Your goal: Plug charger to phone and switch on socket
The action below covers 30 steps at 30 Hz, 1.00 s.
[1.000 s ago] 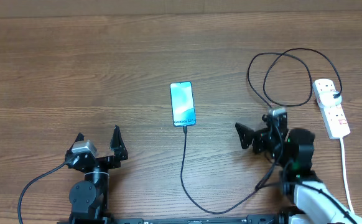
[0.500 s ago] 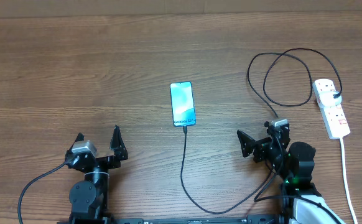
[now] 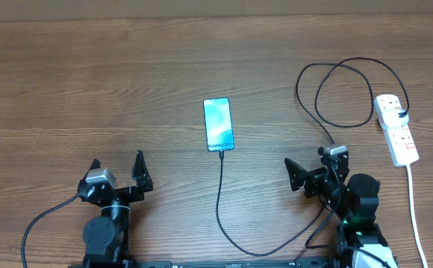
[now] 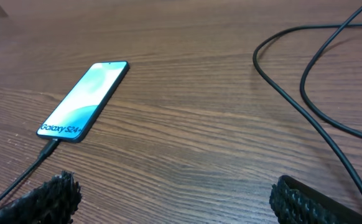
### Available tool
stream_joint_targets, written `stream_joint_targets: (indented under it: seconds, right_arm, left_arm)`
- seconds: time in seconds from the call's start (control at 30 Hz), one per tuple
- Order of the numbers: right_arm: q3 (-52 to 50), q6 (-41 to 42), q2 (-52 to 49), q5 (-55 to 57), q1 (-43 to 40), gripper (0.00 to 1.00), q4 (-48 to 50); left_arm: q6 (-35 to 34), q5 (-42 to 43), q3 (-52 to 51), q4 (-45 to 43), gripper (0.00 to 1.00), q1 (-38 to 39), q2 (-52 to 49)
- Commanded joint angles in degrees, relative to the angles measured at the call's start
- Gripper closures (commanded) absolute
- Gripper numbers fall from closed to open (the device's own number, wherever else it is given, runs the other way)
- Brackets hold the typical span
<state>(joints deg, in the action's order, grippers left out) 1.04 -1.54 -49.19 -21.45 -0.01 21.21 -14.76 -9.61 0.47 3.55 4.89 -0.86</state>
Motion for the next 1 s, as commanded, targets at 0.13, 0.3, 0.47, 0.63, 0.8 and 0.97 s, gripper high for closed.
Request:
stream_joint_targets:
  seconds: [0.13,0.3,0.47,0.63,0.8,0.97]
  right_arm:
    - [-0.61,-0.26,9.55,0.83,-0.04,0.00,-7.19]
    - [-0.61,-0.26,17.09,0.81,-0.04,0.00,-14.29]
    - [-0.61,-0.28,25.11,0.90,-0.04,0.00,-21.68]
    - [-0.61,0.26,33.33,0.79,-0.04,0.00,-24.52]
    - [-0.61,1.33,34.14,0.79,-0.04,0.00,-24.55]
    - [-0.61,1.33,34.36,0.81,-0.04,0.00,-24.52]
  left_arm:
    - [1.05,0.20,-0.20,0.04,0.00,0.00,0.61]
    - [1.05,0.20,-0.20,0.04,0.00,0.00,0.61]
    - [1.05,0.22,-0.20,0.04,0.01,0.00,0.61]
    - [1.05,0.22,-0.20,0.04,0.00,0.00,0.61]
    - [1.05,0.22,-0.20,0.04,0.01,0.00,0.61]
    - [1.05,0.20,-0.20,0.04,0.01,0.00,0.61]
